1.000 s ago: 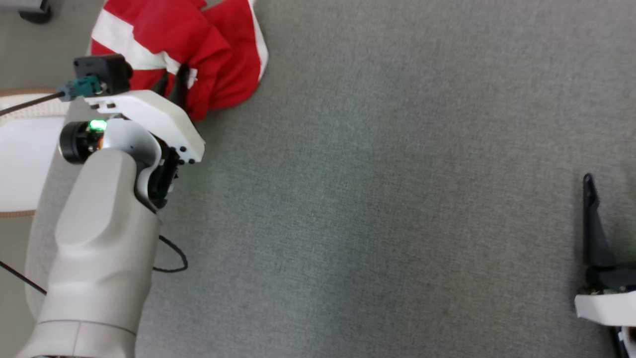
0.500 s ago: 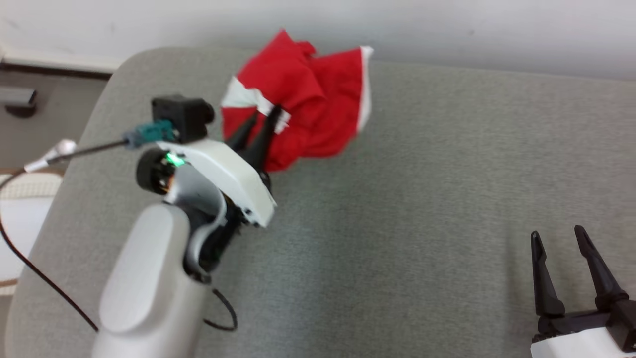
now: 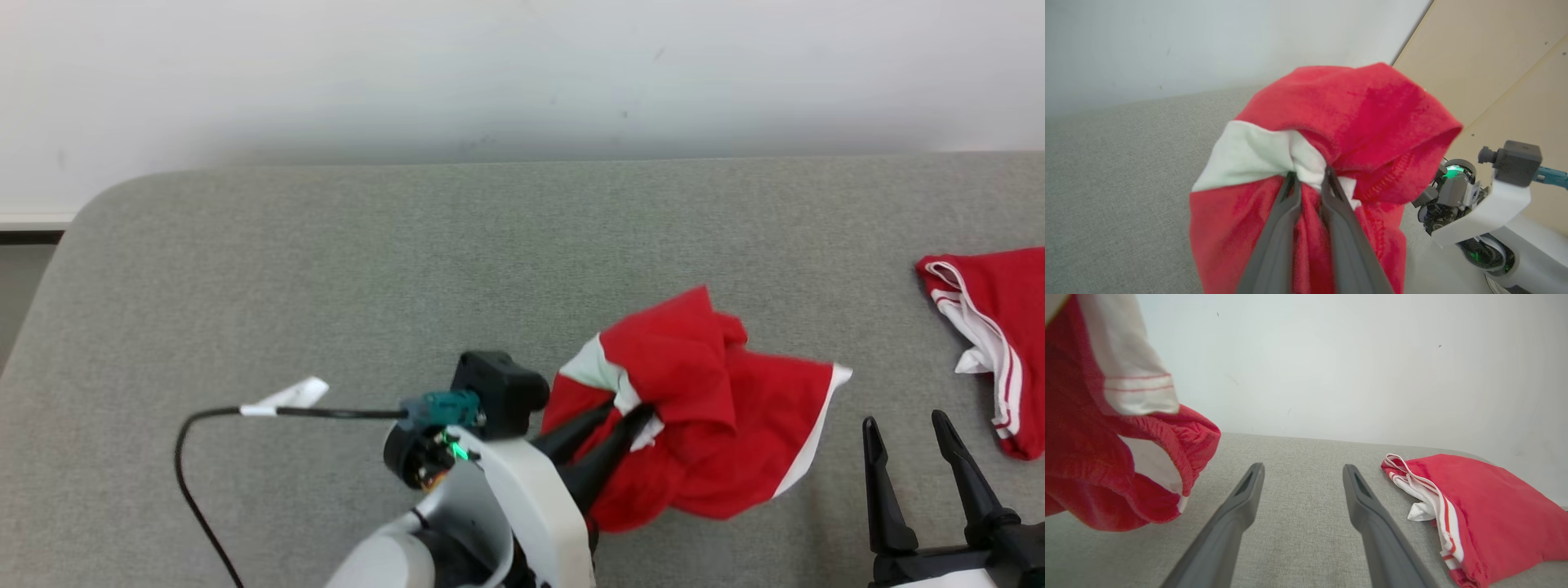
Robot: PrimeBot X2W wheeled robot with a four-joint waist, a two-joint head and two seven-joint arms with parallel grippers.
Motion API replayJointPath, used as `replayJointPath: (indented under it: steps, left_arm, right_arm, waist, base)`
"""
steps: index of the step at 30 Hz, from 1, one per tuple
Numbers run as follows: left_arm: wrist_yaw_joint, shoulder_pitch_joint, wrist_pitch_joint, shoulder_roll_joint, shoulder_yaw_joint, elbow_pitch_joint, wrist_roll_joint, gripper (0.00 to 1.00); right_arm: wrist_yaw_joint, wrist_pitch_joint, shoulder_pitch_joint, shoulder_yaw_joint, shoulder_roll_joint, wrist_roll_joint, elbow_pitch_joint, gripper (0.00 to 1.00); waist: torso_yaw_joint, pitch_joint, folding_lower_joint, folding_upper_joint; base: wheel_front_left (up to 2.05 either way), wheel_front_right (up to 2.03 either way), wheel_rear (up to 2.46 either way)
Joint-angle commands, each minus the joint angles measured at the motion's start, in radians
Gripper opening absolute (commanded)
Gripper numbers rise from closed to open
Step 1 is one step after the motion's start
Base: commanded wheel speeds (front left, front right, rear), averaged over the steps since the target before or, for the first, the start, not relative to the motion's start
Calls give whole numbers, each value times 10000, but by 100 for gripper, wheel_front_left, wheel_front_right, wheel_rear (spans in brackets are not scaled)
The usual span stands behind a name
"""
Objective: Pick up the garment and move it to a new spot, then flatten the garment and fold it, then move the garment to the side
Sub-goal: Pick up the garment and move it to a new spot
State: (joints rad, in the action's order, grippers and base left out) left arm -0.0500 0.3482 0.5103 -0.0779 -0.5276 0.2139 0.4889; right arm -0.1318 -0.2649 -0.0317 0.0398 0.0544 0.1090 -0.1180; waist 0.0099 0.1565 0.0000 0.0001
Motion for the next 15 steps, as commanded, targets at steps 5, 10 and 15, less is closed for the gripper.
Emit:
replayJointPath:
  steps: [5,10,15]
  left_arm:
    - [254,-559,-285,-12,-517,-480,-537,0]
    - [420,-719,-921,191,-1165,-1627,-381,0]
    - [525,-480,-1732,250,-2150,-2726,-141,0]
  right_arm:
    - [24,17,-6,-14,-34,140,-47,100]
    - [24,18,-179,-146,-29,372,-100,100]
    - [24,18,-250,-134,-30,418,-154,100]
  waist:
    - [-341,122,0,-1]
    - [-589,229,0,-1]
    - [-799,312,0,-1]
  base:
    - [0,0,0]
    - [0,0,0]
    - [0,0,0]
